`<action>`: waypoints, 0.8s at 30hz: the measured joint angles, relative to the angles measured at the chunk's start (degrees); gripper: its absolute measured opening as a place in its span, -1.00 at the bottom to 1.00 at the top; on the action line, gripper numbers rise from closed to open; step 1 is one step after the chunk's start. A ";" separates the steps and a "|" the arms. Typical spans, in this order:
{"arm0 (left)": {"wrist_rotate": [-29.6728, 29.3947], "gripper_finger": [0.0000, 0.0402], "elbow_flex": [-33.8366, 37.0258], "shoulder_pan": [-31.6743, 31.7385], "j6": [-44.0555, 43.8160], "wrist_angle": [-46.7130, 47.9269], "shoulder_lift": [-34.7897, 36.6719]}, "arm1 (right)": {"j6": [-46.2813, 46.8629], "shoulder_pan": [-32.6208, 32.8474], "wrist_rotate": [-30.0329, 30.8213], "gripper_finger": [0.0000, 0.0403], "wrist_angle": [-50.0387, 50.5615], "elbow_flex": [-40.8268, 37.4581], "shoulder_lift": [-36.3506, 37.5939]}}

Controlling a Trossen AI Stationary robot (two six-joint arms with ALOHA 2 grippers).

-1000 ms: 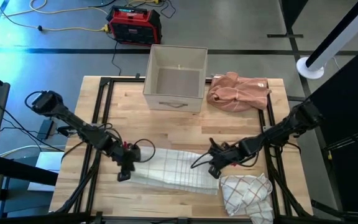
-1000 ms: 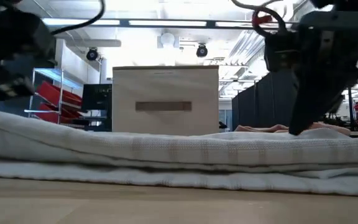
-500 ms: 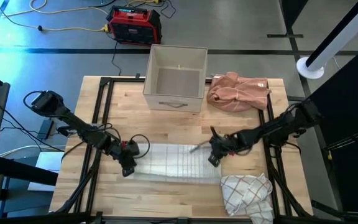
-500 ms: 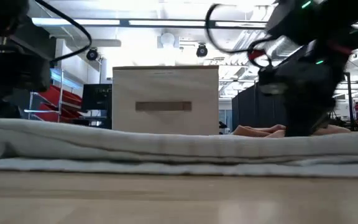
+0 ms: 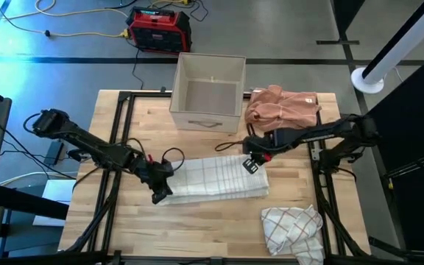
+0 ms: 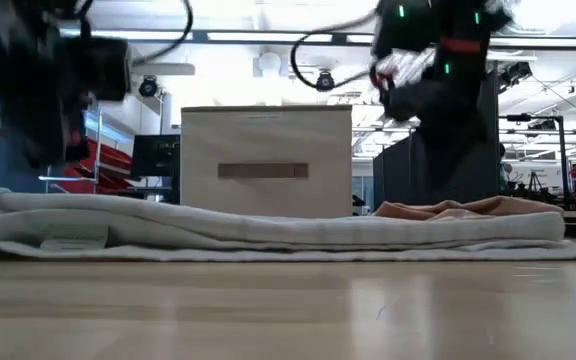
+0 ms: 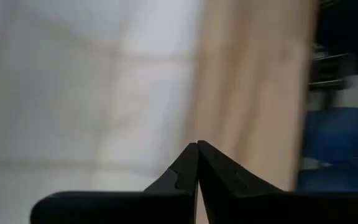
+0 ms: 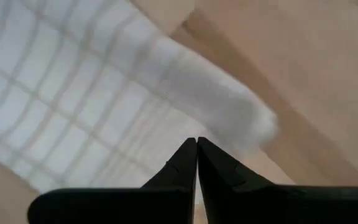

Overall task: Fold towel
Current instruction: Fold the white striped towel

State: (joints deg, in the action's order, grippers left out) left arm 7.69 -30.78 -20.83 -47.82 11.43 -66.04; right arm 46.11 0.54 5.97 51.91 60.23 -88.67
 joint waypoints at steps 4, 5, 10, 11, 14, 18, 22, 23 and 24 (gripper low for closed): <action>-3.14 -1.00 -3.12 -1.94 1.43 6.87 2.75 | 14.14 3.05 3.27 -1.00 8.43 7.04 0.08; -4.14 -1.00 -3.17 -2.48 1.42 8.29 3.35 | 16.24 3.24 1.35 -0.99 8.80 7.37 0.08; -7.16 -1.00 -1.68 -5.48 1.55 10.90 4.99 | 22.83 3.38 -5.01 -0.74 9.18 5.44 0.07; -7.50 -1.00 -1.10 -5.89 1.56 10.97 4.99 | 23.58 3.36 -5.13 -0.65 9.21 4.38 0.01; -8.02 -1.00 0.71 -6.81 1.47 11.39 4.92 | 25.08 3.22 -5.03 -0.36 7.52 0.17 0.03; -8.01 -1.00 3.40 -7.77 0.32 11.34 4.88 | 25.51 3.12 -4.15 -0.03 -1.05 -7.10 0.01; -8.05 -1.00 5.26 -9.33 -1.58 11.27 4.88 | 28.80 3.24 -0.83 0.09 -7.55 -12.15 -0.03; -8.11 -1.00 5.66 -9.76 -1.84 10.92 4.88 | 29.25 3.24 0.20 0.09 -8.63 -12.96 -0.03; -8.35 -1.00 5.96 -10.14 -2.14 10.96 4.88 | 29.71 3.25 1.20 0.08 -9.78 -13.68 -0.03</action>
State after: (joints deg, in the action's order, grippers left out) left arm -0.66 -24.82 -30.97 -49.97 22.39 -61.17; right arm 75.82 3.79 7.17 42.13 46.54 -88.70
